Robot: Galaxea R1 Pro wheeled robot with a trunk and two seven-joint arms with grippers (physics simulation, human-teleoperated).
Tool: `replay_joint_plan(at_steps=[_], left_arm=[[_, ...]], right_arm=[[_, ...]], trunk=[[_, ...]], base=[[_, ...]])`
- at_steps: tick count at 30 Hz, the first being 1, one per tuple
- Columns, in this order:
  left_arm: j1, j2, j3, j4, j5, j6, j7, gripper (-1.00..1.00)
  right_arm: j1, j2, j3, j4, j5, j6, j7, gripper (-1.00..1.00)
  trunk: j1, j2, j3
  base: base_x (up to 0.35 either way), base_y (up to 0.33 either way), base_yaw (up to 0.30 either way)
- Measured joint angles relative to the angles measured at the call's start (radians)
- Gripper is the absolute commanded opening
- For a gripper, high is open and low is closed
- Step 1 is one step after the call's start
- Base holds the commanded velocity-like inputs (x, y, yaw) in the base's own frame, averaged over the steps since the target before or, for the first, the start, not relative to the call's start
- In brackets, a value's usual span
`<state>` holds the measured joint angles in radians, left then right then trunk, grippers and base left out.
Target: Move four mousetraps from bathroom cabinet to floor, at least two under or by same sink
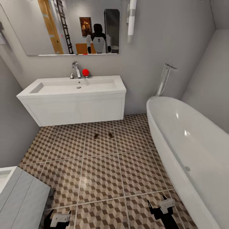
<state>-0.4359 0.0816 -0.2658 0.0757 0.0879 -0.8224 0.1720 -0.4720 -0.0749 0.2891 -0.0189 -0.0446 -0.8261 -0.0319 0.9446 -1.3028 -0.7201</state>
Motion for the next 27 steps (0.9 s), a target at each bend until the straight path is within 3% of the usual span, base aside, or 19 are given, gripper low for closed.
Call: replay_joint_plan(at_steps=[27], left_arm=[[0.000,-0.001,0.000,0.000,0.000,0.020,0.000,1.00]], right_arm=[[0.000,0.001,0.000,0.000,0.000,0.001,-0.001,1.00]], trunk=[[-0.104,0.189,0.085]], base=[[0.000,0.000,0.000]])
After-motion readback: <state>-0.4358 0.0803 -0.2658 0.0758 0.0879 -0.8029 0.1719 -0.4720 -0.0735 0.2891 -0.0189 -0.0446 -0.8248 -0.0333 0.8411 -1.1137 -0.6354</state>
